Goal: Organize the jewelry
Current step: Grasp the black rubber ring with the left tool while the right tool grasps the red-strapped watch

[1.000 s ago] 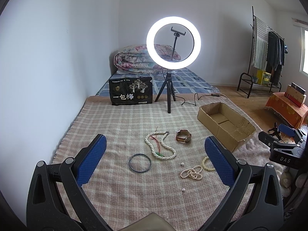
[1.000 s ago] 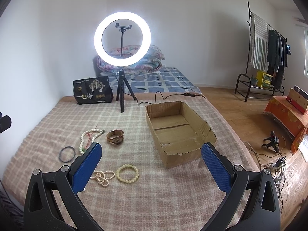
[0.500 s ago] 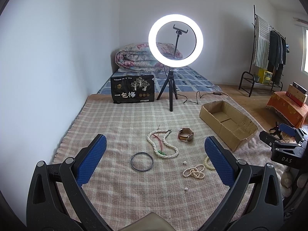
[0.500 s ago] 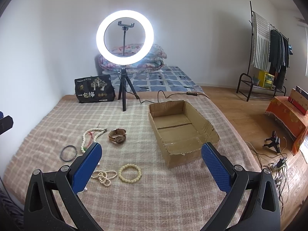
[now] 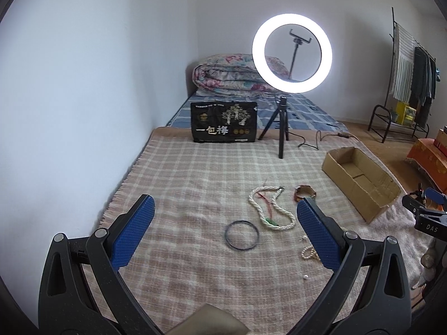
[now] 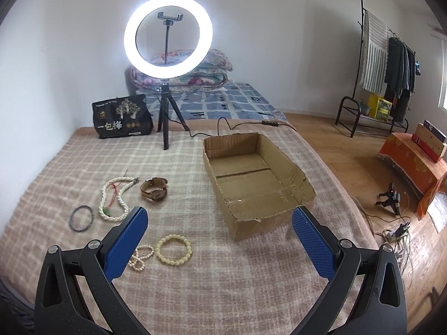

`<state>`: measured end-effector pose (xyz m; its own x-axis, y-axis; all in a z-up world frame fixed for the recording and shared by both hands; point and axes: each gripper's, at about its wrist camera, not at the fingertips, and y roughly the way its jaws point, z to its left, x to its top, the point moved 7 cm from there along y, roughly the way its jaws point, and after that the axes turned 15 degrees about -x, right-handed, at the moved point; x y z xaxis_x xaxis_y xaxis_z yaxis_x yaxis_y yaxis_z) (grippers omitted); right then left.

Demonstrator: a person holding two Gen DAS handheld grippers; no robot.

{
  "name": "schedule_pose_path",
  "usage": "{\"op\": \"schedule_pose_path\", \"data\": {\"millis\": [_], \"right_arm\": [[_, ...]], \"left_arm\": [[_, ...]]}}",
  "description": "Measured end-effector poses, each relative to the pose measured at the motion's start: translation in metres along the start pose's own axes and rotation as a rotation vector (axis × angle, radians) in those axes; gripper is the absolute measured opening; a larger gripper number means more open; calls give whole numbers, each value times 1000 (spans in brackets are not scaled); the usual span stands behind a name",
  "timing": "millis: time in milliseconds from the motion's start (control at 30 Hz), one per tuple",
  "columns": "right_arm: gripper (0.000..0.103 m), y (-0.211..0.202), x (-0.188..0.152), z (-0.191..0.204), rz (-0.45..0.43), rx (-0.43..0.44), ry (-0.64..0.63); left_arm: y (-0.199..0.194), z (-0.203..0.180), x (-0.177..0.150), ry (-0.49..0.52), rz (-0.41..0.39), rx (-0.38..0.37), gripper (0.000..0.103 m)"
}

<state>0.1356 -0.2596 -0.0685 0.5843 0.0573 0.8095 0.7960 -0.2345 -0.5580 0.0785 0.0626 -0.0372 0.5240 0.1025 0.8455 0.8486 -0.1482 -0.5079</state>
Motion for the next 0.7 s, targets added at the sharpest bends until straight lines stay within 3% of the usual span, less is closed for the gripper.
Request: {"op": "schedule_pose_path", "data": {"millis": [233,400,567,700], "right_arm": [[103,23,15,15,-6,29,-66],[103,40,22,44,26,140,-146],[102,67,24,67,70,161,-187],[102,97,23,81,160,188,-176]], "left_arm": [[23,29,1,-57,76,-34,102],[55,37,-16,-73,190,-47,74],[91,42,-50,-146,340,-95,51],[109,42,-68,-169,405,-103,49]]}}
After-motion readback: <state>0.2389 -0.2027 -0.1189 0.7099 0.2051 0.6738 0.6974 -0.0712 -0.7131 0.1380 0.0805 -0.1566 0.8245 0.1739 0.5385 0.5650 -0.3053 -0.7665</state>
